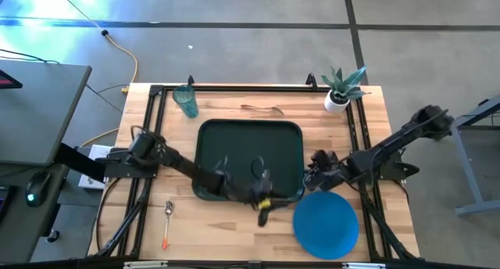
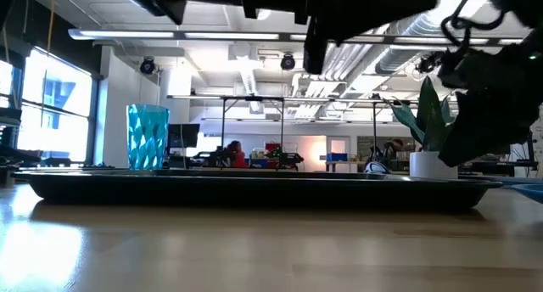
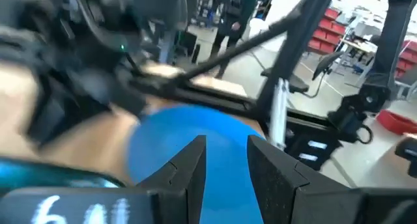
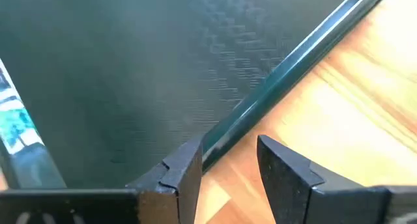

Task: Pick and place plate/cup/fork/spoon on tray
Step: Put the blue plate on the serving tray

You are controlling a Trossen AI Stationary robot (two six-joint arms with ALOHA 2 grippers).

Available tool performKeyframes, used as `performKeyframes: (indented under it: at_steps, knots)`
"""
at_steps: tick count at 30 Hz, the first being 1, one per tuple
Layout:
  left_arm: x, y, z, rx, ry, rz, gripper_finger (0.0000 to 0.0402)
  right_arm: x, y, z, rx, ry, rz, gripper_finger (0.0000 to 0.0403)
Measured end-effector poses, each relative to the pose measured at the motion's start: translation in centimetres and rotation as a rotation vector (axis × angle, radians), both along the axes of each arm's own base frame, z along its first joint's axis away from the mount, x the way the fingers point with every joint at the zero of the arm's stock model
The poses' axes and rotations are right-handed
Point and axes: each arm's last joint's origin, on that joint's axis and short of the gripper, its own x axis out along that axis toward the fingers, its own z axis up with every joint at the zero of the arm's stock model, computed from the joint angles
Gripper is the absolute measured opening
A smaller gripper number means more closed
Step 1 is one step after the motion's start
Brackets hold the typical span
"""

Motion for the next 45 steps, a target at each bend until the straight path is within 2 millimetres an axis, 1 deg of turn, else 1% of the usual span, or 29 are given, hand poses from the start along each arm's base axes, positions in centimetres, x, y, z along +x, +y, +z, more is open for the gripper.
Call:
performKeyframes:
  at_steps: [3,7,11,16,21,25,31,35,39,45]
  knots:
    - [0.5,-2.5,-1.6,-0.103,0.029,0.008,0.0104,-0.5,1.0,0.2,-0.058,-0.070,-0.018,0.0138]
    - [1.4,-4.5,-4.2,-0.260,0.107,0.006,0.0104,-1.1,1.8,0.5,-0.129,-0.190,-0.071,0.0138]
    - [2.5,-5.4,-6.4,-0.354,0.212,0.041,0.0104,-1.2,2.0,0.7,-0.171,-0.247,-0.102,0.0138]
    - [4.0,-5.3,-7.8,-0.333,0.296,0.083,0.0104,-1.0,1.6,0.7,-0.200,-0.228,-0.101,0.0138]
    - [5.4,-4.4,-7.5,-0.317,0.357,0.131,0.0104,-0.8,1.2,0.6,-0.192,-0.203,-0.108,0.0138]
    - [5.7,-3.9,-7.4,-0.359,0.463,0.161,0.0104,-0.6,1.4,0.8,-0.135,-0.181,-0.086,0.0138]
    - [6.2,-3.7,-6.7,-0.500,0.571,0.113,0.0104,-0.1,1.9,1.7,-0.113,-0.202,-0.072,0.0138]
    - [6.4,-3.2,-6.7,-0.556,0.586,0.132,0.0104,0.4,2.3,2.7,-0.122,-0.213,-0.044,0.0138]
    - [6.6,-2.3,-6.8,-0.614,0.615,0.194,0.0104,0.8,2.7,3.6,-0.142,-0.216,-0.008,0.0138]
    - [6.8,-1.6,-6.9,-0.717,0.624,0.276,0.0104,1.2,2.9,4.5,-0.170,-0.201,0.031,0.0138]
